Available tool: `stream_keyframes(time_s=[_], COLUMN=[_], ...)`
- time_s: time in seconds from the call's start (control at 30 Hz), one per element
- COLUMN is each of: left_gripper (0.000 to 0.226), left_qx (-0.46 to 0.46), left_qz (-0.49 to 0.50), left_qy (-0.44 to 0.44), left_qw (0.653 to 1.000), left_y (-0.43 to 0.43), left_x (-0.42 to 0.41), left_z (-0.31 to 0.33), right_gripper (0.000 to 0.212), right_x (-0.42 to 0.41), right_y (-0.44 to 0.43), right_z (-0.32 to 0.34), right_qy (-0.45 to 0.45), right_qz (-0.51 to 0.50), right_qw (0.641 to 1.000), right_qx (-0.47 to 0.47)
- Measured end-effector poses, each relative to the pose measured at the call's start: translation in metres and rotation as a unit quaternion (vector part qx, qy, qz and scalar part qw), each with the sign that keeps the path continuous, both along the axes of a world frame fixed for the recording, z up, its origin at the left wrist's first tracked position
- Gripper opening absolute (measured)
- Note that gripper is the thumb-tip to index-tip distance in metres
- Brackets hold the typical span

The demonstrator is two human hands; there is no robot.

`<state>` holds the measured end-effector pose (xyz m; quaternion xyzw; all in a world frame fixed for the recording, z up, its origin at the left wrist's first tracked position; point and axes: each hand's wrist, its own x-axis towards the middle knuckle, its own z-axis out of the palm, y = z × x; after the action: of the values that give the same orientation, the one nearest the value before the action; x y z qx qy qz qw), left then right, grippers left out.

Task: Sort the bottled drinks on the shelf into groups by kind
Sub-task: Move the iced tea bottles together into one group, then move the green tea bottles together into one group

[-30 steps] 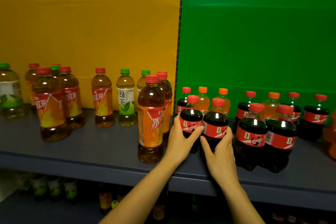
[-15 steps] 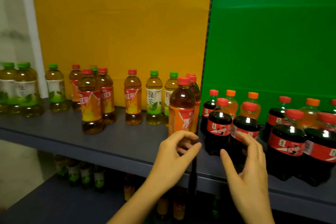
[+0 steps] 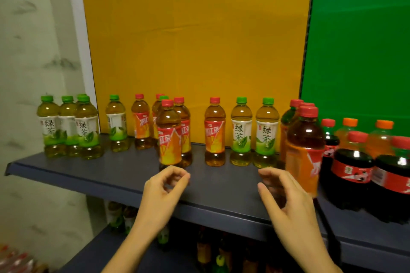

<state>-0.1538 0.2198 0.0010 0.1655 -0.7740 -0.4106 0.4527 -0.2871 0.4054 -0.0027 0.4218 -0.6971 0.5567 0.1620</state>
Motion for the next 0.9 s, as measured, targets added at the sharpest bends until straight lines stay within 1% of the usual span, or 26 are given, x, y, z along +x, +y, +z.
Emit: stream_keyframes(time_s=[0.13,0.33,0.43,0.5,0.67,0.83,0.9], left_gripper=[0.012,0.003,0.005,0.009,0.022,0.054,0.065], left_qx=[-0.005,0.015,0.040,0.049,0.034,0.019,0.015], left_qz=[-0.025,-0.114,-0.163,-0.194,-0.226,-0.250,-0.238], left_qy=[-0.016,-0.015,-0.014,-0.009,0.012,-0.009,-0.017], left_qw=[1.000,0.993,0.986,0.980,0.973,0.968,0.971], left_y=[-0.038,-0.073,-0.076,-0.074,-0.065,-0.047,-0.044], left_x=[-0.004,-0.028,-0.047,-0.063,-0.104,-0.148,-0.167], left_z=[0.000,0.012,0.022,0.027,0.038,0.040,0.039], right_gripper=[0.022,0.022,0.023,0.028,0.043,0.059,0.063], right_x=[0.003,-0.017,-0.034,-0.048,-0.080,-0.107,-0.115], right_y=[-0.045,-0.093,-0.105,-0.111,-0.118,-0.129,-0.134], right_z=[0.002,0.013,0.023,0.031,0.046,0.049,0.049], right_qy=[-0.007,-0.025,-0.026,-0.020,-0.037,-0.052,-0.055], right_qz=[-0.025,-0.070,-0.114,-0.146,-0.206,-0.234,-0.235], right_qw=[1.000,0.997,0.993,0.989,0.978,0.969,0.969], right_qx=[-0.004,-0.002,0.004,-0.001,-0.025,-0.058,-0.062])
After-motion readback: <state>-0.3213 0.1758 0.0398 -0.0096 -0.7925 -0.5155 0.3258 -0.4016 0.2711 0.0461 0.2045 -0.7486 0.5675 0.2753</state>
